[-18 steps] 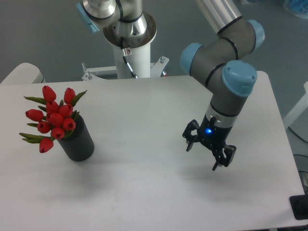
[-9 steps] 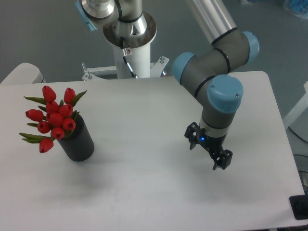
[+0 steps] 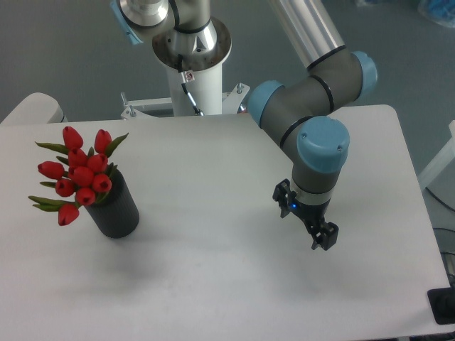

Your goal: Insert the flowers into the vase

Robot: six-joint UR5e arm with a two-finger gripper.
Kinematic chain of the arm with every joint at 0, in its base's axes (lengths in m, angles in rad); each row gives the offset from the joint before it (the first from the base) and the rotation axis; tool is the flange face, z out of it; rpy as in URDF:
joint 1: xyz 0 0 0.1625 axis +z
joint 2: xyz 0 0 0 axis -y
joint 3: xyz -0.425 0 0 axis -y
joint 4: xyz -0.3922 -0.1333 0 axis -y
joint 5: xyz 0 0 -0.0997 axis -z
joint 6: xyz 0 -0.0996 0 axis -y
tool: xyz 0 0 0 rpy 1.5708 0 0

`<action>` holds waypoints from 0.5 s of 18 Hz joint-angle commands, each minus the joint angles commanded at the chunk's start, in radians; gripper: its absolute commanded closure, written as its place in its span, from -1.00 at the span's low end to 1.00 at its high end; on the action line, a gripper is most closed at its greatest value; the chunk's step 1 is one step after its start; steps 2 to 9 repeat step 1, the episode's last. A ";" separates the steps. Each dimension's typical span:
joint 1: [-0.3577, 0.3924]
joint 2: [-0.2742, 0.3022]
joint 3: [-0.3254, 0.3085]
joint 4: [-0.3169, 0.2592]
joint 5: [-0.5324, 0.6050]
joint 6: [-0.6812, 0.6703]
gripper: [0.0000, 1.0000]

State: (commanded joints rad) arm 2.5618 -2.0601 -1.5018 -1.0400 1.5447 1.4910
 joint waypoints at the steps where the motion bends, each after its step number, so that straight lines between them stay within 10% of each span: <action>1: 0.000 0.000 0.000 0.000 0.000 0.000 -1.00; 9: 0.000 0.000 0.000 0.000 0.000 0.000 -1.00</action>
